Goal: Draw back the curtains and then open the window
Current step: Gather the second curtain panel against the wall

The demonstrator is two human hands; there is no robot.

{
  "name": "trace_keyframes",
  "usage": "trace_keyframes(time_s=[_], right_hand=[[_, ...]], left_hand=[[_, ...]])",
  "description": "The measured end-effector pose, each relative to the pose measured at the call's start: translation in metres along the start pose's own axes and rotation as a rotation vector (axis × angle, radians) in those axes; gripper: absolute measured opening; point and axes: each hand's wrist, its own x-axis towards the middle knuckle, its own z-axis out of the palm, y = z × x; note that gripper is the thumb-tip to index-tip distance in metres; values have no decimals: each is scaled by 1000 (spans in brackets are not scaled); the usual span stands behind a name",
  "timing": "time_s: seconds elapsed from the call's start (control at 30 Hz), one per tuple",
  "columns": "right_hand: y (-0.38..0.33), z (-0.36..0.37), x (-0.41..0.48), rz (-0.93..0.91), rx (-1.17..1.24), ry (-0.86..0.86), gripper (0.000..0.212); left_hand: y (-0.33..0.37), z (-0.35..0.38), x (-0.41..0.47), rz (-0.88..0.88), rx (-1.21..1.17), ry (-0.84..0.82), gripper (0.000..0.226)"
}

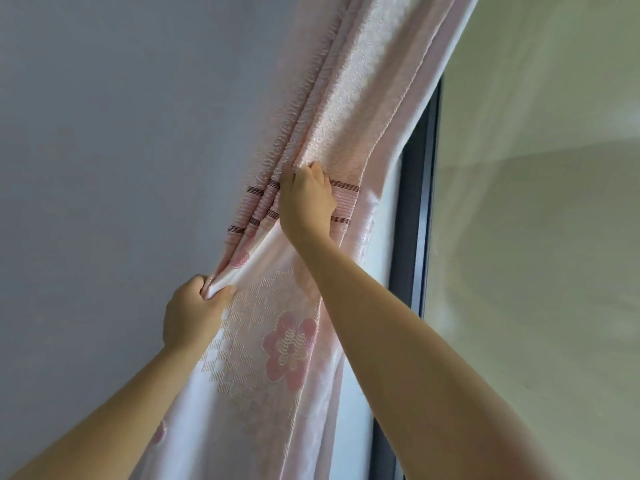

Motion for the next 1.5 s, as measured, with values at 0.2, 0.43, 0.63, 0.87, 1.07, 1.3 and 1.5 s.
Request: trace_keyframes(time_s=[0.2,0.43,0.63,0.87,1.07,1.3,1.5], right_hand=[[0,60,12,-10,23,-19,28],[3,100,20,46,8,-28,40],[-11,131,29,99,-106,-13,38],[-19,175,40,141,-172,0,29],[-27,211,50,126,-175,-12,25],[-24,254,67,51,-119,-12,34],[-36,308,80,-26,36,-13,40]], left_hand=[[-48,1,41,-21,13,27,47],[-79,6,72,-19,-4,-53,47],[-96,0,111,-26,-25,-196,49],[-131,-7,148,-21,-21,-277,44],[-153,-16,175,-9,-2,-258,49],[-179,-26,206,19,65,-190,47],[-201,-55,238,31,164,-84,46]])
